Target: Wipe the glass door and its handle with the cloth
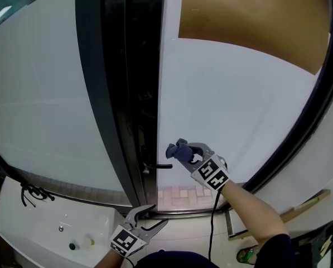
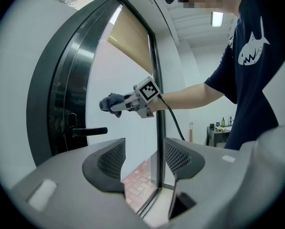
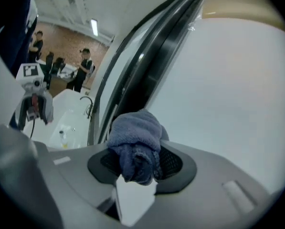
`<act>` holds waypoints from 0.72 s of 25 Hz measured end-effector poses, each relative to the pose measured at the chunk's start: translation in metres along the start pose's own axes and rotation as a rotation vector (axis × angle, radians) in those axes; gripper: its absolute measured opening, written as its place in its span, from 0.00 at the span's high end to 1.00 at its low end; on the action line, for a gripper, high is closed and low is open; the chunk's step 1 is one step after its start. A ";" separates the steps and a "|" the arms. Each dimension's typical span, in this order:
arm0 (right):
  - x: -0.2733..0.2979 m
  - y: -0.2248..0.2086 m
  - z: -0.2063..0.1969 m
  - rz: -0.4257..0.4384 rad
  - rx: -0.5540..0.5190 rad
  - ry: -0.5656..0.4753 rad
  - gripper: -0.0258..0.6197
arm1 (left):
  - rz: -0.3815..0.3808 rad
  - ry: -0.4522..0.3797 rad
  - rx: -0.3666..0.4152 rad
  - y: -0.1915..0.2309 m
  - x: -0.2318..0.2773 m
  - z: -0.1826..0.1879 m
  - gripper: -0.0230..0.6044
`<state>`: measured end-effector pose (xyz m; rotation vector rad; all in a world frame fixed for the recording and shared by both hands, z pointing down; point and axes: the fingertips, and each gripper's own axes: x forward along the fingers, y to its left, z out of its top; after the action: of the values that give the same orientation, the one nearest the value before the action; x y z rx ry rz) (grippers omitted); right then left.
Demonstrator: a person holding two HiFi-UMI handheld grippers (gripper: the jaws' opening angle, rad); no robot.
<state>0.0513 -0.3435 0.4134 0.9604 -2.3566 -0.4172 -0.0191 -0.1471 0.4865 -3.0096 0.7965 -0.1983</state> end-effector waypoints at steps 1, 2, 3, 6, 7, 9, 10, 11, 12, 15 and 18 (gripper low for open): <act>0.009 0.007 0.014 0.028 0.035 -0.028 0.71 | 0.005 0.000 0.000 0.001 -0.001 -0.001 0.57; 0.018 0.014 0.025 0.052 0.060 -0.045 0.71 | 0.010 0.000 -0.002 0.002 -0.002 -0.001 0.57; 0.028 0.020 0.035 0.073 0.079 -0.053 0.71 | 0.015 -0.001 -0.004 0.003 -0.004 -0.001 0.57; 0.060 0.035 0.049 0.116 0.133 -0.046 0.71 | 0.037 -0.001 -0.011 0.008 -0.010 -0.003 0.57; 0.069 0.039 0.051 0.125 0.147 -0.038 0.71 | 0.046 -0.002 -0.015 0.010 -0.012 -0.004 0.57; 0.083 0.048 0.051 0.141 0.164 -0.023 0.71 | 0.065 -0.004 -0.023 0.014 -0.017 -0.005 0.57; 0.089 0.053 0.050 0.147 0.162 -0.014 0.71 | 0.072 -0.004 -0.027 0.016 -0.020 -0.006 0.57; 0.094 0.058 0.048 0.152 0.158 -0.003 0.71 | 0.079 -0.001 -0.031 0.018 -0.022 -0.008 0.57; 0.098 0.062 0.047 0.159 0.155 0.006 0.71 | 0.083 0.002 -0.034 0.020 -0.024 -0.010 0.57; 0.105 0.068 0.043 0.183 0.176 0.022 0.71 | 0.091 0.006 -0.041 0.024 -0.027 -0.013 0.57; 0.104 0.075 0.043 0.227 0.194 0.041 0.71 | 0.083 0.005 -0.038 0.024 -0.026 -0.014 0.57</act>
<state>-0.0762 -0.3627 0.4535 0.7650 -2.4659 -0.0806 -0.0548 -0.1552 0.4961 -3.0043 0.9347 -0.1916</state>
